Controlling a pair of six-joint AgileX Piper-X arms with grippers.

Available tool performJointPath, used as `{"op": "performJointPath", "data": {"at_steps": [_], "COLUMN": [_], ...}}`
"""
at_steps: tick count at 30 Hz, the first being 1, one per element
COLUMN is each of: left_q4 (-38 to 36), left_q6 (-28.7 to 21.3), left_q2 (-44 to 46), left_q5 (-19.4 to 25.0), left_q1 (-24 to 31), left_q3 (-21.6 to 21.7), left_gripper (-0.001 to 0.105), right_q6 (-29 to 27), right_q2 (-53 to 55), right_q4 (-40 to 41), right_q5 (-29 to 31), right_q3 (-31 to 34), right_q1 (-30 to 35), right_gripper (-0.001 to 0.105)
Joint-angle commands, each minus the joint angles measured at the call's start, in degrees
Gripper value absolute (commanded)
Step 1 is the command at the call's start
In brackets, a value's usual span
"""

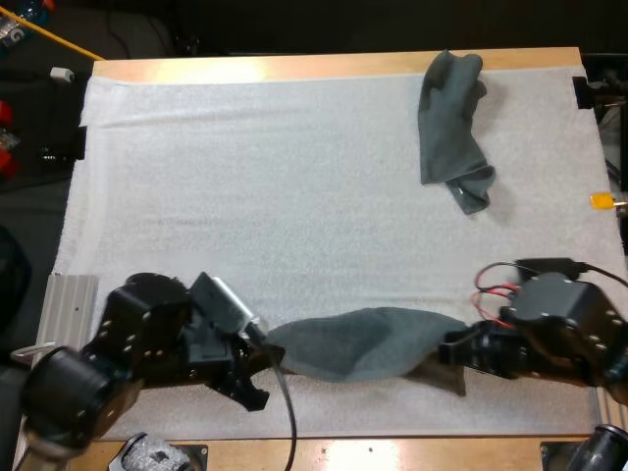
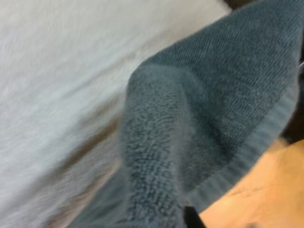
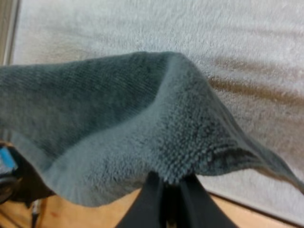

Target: Pick towel from pile, fold and stack

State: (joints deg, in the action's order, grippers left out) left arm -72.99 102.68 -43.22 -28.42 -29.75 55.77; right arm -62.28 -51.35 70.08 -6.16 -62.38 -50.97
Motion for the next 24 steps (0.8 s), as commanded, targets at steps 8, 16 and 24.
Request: {"op": "performJointPath", "data": {"at_steps": [8, 16, 24], "left_q4": [16.33, 30.76, 37.42], "left_q6": [-2.58, -2.58, -2.27], "left_q2": [-8.53, -21.26, -30.95], "left_q5": [6.17, 8.67, 6.66], "left_q1": [-0.04, 0.77, 7.54], "left_q3": [-7.99, -9.56, -9.56], "left_gripper": [0.0, 0.0, 0.0], "right_q6": [-2.24, -3.06, -1.92], "right_q2": [-11.63, -22.62, -30.35], "right_q4": [-13.82, -24.6, -27.9], "right_q5": [5.48, -4.02, -6.61], "right_q3": [8.5, 8.66, 8.66], "right_q1": [6.39, 18.2, 23.44], "right_gripper": [0.0, 0.0, 0.0]}}
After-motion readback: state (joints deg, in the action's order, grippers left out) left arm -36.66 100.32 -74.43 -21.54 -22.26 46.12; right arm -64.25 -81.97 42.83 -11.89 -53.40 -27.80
